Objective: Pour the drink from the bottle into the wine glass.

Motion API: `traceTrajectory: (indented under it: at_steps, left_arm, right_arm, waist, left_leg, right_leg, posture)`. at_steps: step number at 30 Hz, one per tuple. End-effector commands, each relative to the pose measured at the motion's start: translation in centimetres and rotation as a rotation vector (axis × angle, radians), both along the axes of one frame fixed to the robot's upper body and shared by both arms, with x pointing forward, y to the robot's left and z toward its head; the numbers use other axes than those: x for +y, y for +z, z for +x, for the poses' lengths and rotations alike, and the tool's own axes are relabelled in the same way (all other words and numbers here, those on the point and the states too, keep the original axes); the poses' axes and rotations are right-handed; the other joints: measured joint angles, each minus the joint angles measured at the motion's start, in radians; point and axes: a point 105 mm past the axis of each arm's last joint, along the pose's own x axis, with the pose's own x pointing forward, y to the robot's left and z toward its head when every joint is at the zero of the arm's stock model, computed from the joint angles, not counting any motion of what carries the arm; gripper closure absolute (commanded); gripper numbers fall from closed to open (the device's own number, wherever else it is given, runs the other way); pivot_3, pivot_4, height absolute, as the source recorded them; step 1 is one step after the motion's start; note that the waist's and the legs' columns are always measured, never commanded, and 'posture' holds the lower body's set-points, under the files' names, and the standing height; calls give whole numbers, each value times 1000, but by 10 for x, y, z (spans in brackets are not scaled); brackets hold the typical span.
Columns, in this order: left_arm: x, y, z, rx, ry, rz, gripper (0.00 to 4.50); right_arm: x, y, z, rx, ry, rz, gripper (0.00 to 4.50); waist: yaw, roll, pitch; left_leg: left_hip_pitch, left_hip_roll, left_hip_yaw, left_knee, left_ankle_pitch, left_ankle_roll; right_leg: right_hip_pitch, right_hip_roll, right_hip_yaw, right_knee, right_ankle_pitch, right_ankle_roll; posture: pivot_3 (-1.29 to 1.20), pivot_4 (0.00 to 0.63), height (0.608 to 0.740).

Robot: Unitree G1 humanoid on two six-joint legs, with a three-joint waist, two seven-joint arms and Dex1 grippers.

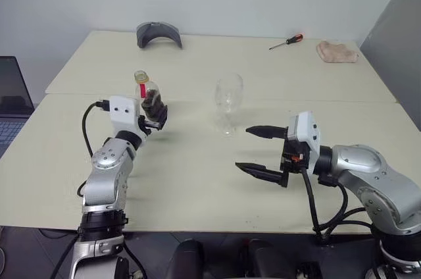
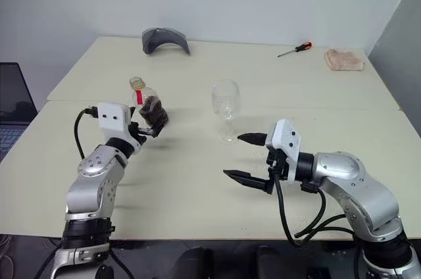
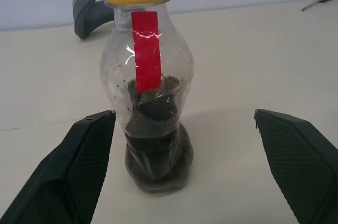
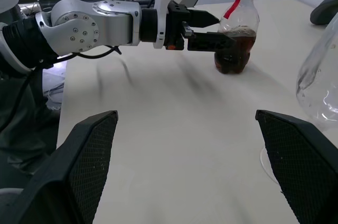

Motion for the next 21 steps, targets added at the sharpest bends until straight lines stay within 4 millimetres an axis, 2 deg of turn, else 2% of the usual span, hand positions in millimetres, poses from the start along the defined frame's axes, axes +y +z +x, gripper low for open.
traceTrajectory:
  at_steps: [1, 10, 21]
  left_arm:
    - [1, 9, 1, -43, 23, 5, 0]
    - [11, -3, 15, 30, 51, -14, 0]
    - [15, 7, 45, 37, 48, -17, 0]
  right_arm:
    - [-1, 14, -3, -53, 4, 15, 40]
    - [5, 20, -3, -70, 21, 24, 40]
    - [11, 25, -5, -87, 38, 30, 40]
  waist:
    - [0, 0, 0]
    - [1, 0, 0]
    - [5, 0, 0]
  left_leg:
    - [0, 0, 0, 0, 0, 0]
    - [0, 0, 0, 0, 0, 0]
    - [-1, 0, -1, 0, 0, 0]
  right_leg:
    - [0, 0, 0, 0, 0, 0]
    - [0, 0, 0, 0, 0, 0]
    - [0, 0, -1, 0, 0, 0]
  posture:
    - [0, 150, 740]
    - [0, 150, 740]
    - [0, 150, 740]
